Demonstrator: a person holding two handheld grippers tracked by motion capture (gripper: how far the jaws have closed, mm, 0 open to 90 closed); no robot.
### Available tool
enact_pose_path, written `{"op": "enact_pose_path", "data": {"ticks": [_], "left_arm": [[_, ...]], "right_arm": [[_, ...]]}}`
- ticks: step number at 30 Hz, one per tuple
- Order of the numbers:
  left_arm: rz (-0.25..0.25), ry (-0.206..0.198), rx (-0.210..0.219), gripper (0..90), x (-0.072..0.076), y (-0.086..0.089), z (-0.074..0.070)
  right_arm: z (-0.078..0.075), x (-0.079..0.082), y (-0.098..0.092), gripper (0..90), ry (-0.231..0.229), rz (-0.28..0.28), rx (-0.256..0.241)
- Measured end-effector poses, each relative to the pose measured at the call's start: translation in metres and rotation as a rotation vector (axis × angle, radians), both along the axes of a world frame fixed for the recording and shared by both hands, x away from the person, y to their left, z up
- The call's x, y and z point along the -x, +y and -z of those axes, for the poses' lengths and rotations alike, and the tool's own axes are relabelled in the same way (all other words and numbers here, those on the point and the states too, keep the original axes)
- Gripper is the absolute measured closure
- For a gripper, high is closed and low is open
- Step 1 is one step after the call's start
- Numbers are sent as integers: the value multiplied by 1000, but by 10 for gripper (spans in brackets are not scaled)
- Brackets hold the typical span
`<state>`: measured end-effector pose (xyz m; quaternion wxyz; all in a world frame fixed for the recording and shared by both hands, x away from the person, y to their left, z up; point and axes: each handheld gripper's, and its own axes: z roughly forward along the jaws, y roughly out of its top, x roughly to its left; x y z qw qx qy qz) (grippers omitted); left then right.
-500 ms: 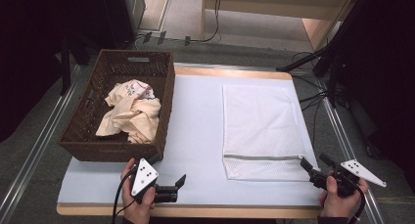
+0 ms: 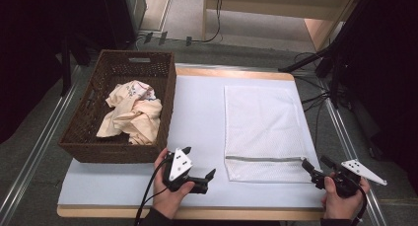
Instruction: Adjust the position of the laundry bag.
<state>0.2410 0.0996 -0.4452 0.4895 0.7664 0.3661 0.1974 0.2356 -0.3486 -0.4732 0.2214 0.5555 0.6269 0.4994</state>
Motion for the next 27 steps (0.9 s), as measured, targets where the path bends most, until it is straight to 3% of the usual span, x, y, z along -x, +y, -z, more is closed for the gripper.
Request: {"op": "enact_pose_path", "data": {"ticks": [5,10,15,20,24,27], "left_arm": [[-3,70,5,77,-33,-28,1],[-40,120,-32,144,-70,-57,5],[-90,171,-77,205,-99,-75,11],[-160,226,-127,280,-118,-85,20],[-189,231,-143,327,-124,-87,27],[-207,246,-160,350,-127,-89,31]], "right_arm": [[1,-3,-5,170,9,3,-4],[5,-6,-11,208,55,31,-1],[9,-10,-11,278,102,40,0],[15,-15,-6,385,156,16,17],[17,-17,-5,430,163,4,13],[17,-17,-3,454,163,-4,39]]}}
